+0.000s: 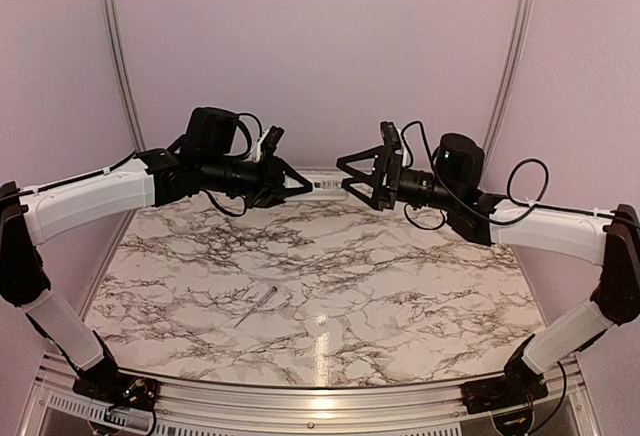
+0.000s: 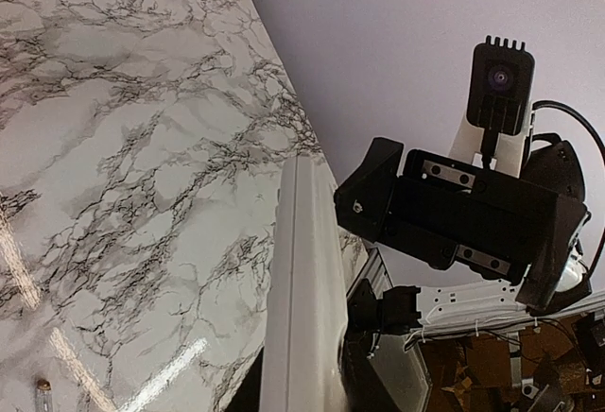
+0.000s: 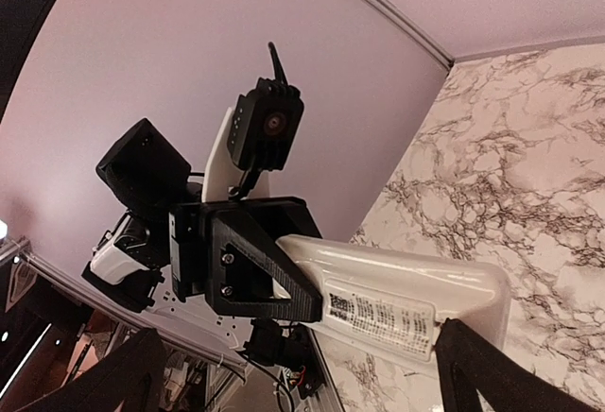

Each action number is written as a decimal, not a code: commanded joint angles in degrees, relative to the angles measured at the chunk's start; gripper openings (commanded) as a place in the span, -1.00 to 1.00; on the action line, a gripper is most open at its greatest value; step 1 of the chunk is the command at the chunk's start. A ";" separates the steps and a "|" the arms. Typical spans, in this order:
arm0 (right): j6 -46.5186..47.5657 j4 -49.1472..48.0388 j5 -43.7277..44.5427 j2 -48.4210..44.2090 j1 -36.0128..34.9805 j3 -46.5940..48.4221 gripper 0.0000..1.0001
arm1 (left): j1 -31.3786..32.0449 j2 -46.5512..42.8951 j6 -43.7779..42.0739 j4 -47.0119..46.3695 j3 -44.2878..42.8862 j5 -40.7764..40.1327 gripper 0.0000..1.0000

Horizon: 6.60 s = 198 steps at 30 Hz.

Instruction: Unload the batteries from the remote control

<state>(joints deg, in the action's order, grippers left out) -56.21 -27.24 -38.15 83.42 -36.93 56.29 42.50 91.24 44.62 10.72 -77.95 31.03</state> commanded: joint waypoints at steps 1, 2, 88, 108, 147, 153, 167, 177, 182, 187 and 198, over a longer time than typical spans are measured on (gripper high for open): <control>-3.25 -2.18 -8.80 3.24 -2.91 -1.19 0.97 | 3.91 -2.78 -1.38 -19.70 -2.05 15.30 -1.00; -3.41 -2.47 -9.05 3.26 -2.82 -1.26 0.97 | 3.91 -2.74 -1.31 -20.08 -1.91 15.51 -1.00; 19.70 48.48 25.12 -6.53 -9.32 26.16 0.84 | 3.88 -2.65 -3.82 -17.05 0.60 -3.57 -1.00; 21.96 49.14 26.61 -4.21 -9.39 28.02 0.84 | 3.91 -3.03 -3.98 -17.80 1.05 -2.76 -1.00; 23.24 42.47 28.61 2.73 -10.89 24.85 0.91 | 3.90 -1.27 0.99 -22.69 -0.68 0.08 -1.00; 22.98 41.22 27.25 2.78 -10.78 24.32 0.95 | 3.84 -0.49 1.09 -24.96 -1.40 1.92 -1.00; 20.38 35.77 21.38 2.68 -7.69 20.75 0.97 | 3.80 1.13 1.80 -29.35 -2.81 6.50 -1.00; 16.06 31.01 10.45 2.29 -4.23 16.45 0.97 | 3.77 0.46 1.19 -31.02 -2.21 7.59 -1.00; 13.83 29.27 7.69 2.37 -4.05 15.65 0.97 | 3.82 0.30 0.82 -31.83 -2.12 8.04 -1.00; 11.24 25.74 4.17 3.14 -3.90 15.03 0.97 | 3.78 0.09 0.35 -32.25 -2.33 8.43 -1.00; 7.00 20.39 2.62 2.10 -3.68 11.09 0.97 | 3.81 -0.83 -1.05 -31.40 -1.79 9.20 -1.00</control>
<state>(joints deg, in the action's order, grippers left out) -45.28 -8.86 -26.83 82.85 -38.09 69.60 42.89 93.10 46.70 -6.61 -76.14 27.18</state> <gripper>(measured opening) 0.985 0.211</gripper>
